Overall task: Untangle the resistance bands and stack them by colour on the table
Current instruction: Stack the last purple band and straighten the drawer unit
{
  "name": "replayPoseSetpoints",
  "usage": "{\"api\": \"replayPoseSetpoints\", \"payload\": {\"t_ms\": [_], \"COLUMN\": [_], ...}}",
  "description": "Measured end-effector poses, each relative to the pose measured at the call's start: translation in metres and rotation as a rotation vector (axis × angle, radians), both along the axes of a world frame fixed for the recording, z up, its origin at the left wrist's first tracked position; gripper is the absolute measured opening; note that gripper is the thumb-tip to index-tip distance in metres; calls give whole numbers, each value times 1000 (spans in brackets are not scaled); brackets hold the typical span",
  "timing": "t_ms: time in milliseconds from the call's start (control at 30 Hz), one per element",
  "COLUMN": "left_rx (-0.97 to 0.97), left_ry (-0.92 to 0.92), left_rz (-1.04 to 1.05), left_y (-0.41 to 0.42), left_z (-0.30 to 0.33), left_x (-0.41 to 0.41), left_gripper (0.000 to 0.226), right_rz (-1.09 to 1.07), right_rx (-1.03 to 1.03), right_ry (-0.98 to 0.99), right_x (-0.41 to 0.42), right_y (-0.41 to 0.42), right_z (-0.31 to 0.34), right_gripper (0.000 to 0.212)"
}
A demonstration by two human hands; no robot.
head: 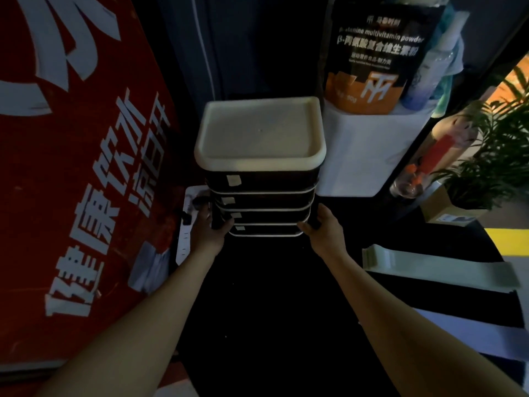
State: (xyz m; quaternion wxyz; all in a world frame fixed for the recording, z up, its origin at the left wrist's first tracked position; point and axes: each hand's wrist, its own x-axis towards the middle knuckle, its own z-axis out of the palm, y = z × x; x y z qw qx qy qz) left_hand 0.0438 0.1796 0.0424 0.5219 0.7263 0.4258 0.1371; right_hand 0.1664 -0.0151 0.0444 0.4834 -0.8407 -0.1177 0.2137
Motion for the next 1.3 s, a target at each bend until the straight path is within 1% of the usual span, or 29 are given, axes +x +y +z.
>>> {"api": "replayPoseSetpoints", "payload": {"t_ms": [67, 167, 267, 367, 467, 533, 633, 667, 700, 767, 933, 1067, 1300], "left_rx": [-42, -129, -160, -138, -77, -7, 17, 34, 41, 27, -2, 18, 7], "left_ry": [3, -60, -115, -170, -160, -129, -128, -127, -125, -130, -126, -126, -147], "left_rz": [-23, -35, -32, 14, 67, 103, 145, 152, 153, 171, 144, 103, 114], "left_y": [-3, -4, -6, -11, -14, -17, -24, -25, -27, -31, -40, -44, -51], "left_z": [-4, -13, -19, -20, -23, -22, -19, -20, -19, -19, -15, -12, -18], "left_x": [2, 6, 8, 6, 0, -6, -17, -20, -24, -30, -48, -62, -74], "left_gripper": [67, 62, 56, 51, 47, 37, 6, 18, 26, 29, 26, 24, 6], "right_rz": [11, 24, 14, -30, -95, -155, -215, -230, -246, -273, -291, -308, -305], "right_rx": [46, 126, 155, 177, 191, 209, 206, 198, 190, 182, 192, 202, 185], "right_ry": [34, 86, 70, 46, 45, 54, 73, 74, 71, 70, 87, 103, 71], "right_x": [0, -1, -6, -11, -18, -24, -32, -35, -38, -44, -64, -80, -93], "right_y": [1, 7, 12, 13, 12, 10, 5, 4, 2, -1, -9, -16, -22], "right_z": [-5, -8, -12, -15, -13, -13, -13, -13, -12, -9, -8, -9, -9], "right_gripper": [45, 56, 61, 61, 53, 49, 46, 45, 44, 41, 35, 36, 36]}}
